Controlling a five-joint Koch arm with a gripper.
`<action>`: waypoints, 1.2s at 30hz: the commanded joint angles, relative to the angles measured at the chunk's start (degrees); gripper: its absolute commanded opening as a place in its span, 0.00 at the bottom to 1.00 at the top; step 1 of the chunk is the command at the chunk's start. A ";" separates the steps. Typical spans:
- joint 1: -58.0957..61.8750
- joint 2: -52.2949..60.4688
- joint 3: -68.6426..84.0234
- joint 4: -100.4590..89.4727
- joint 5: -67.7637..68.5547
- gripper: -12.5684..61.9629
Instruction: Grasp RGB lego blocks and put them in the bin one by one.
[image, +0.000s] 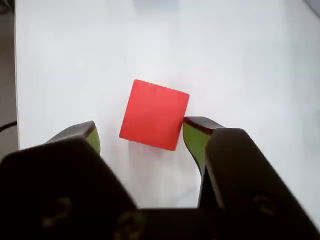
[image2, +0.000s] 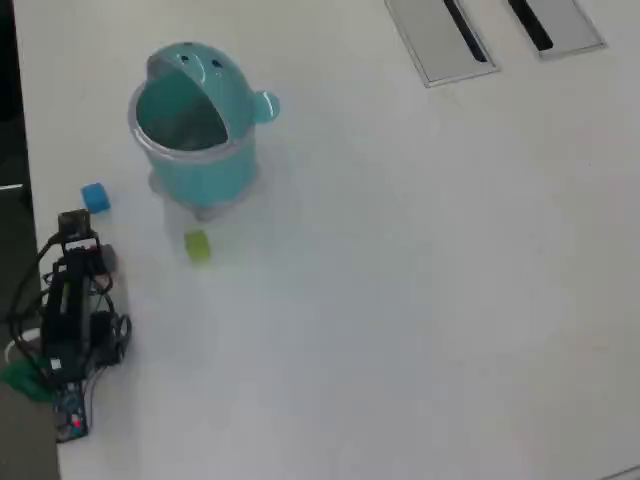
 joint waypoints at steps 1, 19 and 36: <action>0.18 -0.26 -2.72 -3.34 0.35 0.57; -0.35 -9.40 -1.76 -11.16 0.35 0.53; 2.72 -4.31 -1.32 -10.37 0.53 0.36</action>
